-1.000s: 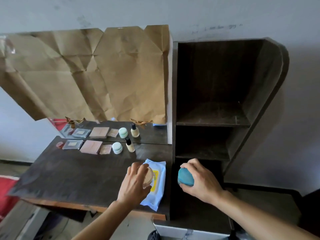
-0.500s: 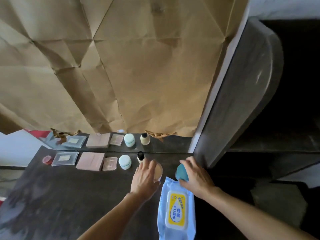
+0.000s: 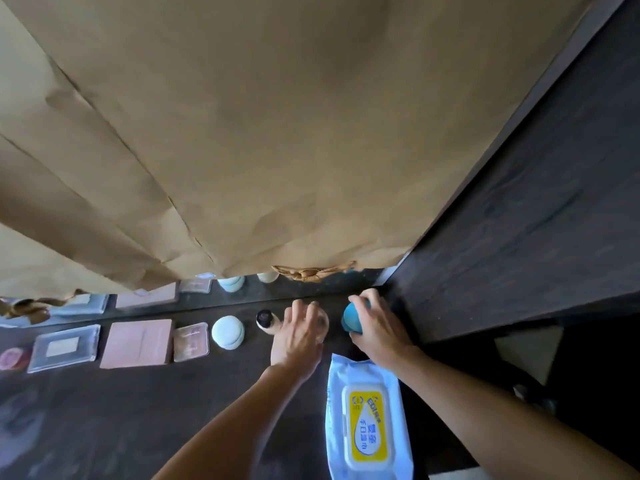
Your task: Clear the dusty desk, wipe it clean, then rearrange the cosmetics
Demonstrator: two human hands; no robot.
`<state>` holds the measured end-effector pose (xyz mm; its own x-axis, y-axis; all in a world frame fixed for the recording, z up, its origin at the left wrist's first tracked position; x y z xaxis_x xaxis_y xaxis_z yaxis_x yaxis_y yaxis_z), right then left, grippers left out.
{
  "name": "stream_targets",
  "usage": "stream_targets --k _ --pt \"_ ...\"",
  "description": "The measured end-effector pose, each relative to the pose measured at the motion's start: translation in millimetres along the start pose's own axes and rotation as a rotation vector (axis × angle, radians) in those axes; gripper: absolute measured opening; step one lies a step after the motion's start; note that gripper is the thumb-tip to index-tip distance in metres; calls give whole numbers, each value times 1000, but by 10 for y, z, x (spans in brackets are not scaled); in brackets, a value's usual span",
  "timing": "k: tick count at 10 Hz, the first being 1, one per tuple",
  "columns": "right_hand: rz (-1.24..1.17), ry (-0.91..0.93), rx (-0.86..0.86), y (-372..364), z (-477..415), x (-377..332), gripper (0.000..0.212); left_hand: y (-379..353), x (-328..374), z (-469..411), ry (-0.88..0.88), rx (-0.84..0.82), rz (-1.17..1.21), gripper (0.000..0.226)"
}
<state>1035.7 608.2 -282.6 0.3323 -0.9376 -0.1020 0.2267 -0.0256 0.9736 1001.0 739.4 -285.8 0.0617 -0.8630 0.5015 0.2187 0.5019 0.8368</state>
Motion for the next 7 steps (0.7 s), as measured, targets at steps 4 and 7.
stream_targets --k 4,7 --pt "28 3 28 -65 95 6 79 -36 -24 173 -48 42 27 73" --pt "-14 161 312 -54 1253 53 54 -369 69 1206 286 92 270 41"
Point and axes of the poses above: each hand's wrist, its own z-axis away from the middle knuckle, its own y-axis out of the back of the hand, x = y × z, the point moved 9 cm from there along -z, towards the middle knuckle, and after that the axes turned 14 degrees about z, right-handed, at the moved point
